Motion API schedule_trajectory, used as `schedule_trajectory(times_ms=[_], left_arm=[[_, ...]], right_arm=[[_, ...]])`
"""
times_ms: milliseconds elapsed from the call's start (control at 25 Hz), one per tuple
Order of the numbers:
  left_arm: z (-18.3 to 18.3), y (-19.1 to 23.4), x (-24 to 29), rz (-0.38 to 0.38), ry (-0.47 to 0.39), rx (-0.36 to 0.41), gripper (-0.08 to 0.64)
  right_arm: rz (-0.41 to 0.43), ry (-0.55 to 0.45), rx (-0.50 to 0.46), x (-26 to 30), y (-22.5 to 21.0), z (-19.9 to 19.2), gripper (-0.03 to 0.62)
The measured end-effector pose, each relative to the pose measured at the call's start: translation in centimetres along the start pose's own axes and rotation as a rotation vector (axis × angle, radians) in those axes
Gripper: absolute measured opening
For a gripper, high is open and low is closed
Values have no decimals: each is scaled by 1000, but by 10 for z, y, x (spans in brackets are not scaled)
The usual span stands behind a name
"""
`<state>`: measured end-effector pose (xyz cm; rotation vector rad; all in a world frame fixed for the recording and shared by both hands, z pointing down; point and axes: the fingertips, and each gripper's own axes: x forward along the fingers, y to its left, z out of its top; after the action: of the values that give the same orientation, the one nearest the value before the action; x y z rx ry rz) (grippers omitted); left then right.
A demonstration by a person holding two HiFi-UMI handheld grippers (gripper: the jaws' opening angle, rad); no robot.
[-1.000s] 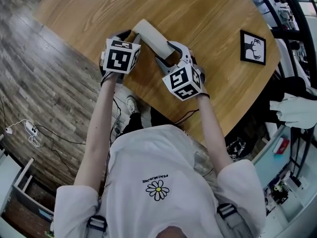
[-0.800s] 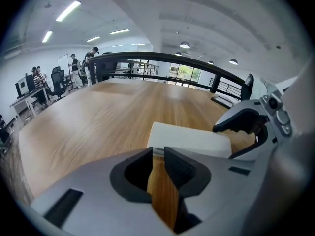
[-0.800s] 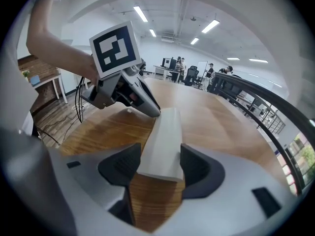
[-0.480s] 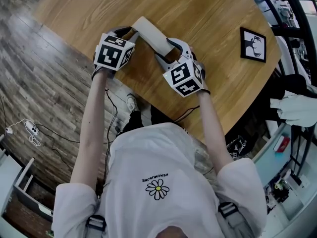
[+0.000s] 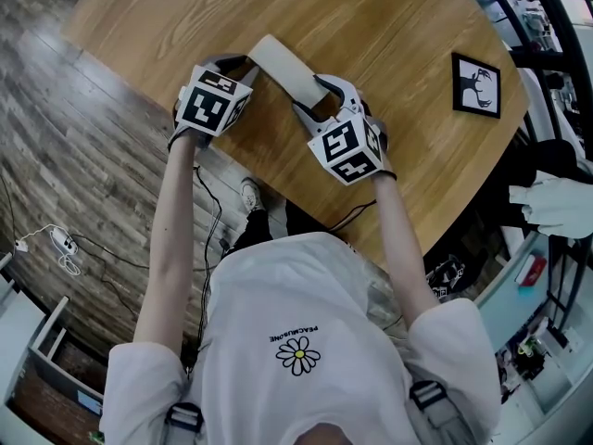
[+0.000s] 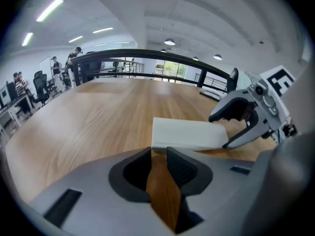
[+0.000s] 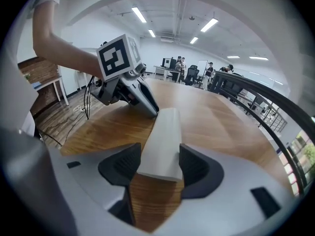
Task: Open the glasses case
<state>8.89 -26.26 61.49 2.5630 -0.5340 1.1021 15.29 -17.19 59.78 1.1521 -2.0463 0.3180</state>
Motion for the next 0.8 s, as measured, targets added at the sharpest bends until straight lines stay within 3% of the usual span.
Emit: schedule_trajectory(times_ms=[80,160,600,800], left_arm=[[4,3,-3,-9,-31,-73,110],[6,3,-4,-15,-43,-98,109],[6,2,-2,-57,-25,-68,97],[6,2,-1,-61,-19,-89,97]], right_arm=[[-4,4,-12,0,1,0,250],[-4,3,-11,0,1,0,250],[-34,18,21,-2,-5,2,201],[-73,41,-27,0,1,2,190]])
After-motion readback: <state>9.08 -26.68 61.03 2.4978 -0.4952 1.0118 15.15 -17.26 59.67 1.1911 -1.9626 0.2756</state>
